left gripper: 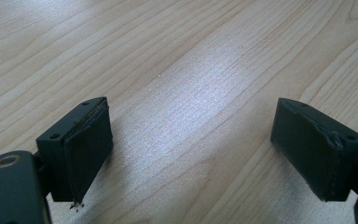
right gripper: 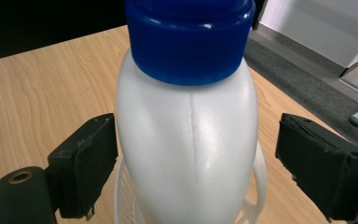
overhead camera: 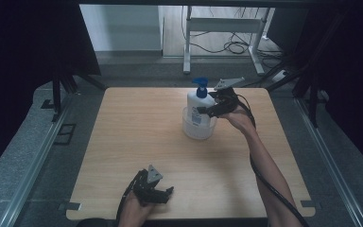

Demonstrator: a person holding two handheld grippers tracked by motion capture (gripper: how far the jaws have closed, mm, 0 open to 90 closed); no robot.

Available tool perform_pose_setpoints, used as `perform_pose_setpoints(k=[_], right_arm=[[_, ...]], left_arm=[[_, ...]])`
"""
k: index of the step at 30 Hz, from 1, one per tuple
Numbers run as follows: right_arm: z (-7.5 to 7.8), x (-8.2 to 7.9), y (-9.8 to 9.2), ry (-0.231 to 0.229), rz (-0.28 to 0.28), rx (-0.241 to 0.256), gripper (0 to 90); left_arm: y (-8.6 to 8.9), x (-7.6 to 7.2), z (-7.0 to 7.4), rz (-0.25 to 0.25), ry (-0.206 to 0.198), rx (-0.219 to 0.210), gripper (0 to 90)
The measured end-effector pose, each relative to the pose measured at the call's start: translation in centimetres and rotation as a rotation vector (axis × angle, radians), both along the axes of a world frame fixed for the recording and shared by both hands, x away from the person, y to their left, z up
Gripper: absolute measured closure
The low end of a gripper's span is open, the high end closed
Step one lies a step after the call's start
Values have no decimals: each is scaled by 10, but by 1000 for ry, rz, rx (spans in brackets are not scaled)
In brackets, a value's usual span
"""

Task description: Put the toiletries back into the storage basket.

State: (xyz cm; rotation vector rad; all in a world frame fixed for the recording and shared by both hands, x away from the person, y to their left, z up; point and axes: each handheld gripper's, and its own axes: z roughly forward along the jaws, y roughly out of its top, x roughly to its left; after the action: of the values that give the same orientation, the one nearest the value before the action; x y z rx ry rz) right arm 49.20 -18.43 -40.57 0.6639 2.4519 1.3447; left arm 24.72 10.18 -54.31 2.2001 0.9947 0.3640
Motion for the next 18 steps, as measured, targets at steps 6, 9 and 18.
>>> perform_pose_setpoints(k=[6, 9, 18], right_arm=[[3, -4, 0, -14, -6, -13, 95], [4, -5, 1, -21, -17, -20, 65], [7, -11, -2, -30, -52, -24, 0]], left_arm=[[0, 0, 0, -2, 0, 2, 122], [0, 0, 0, -2, 0, 3, 122], [0, 0, 0, 2, 1, -3, 122]])
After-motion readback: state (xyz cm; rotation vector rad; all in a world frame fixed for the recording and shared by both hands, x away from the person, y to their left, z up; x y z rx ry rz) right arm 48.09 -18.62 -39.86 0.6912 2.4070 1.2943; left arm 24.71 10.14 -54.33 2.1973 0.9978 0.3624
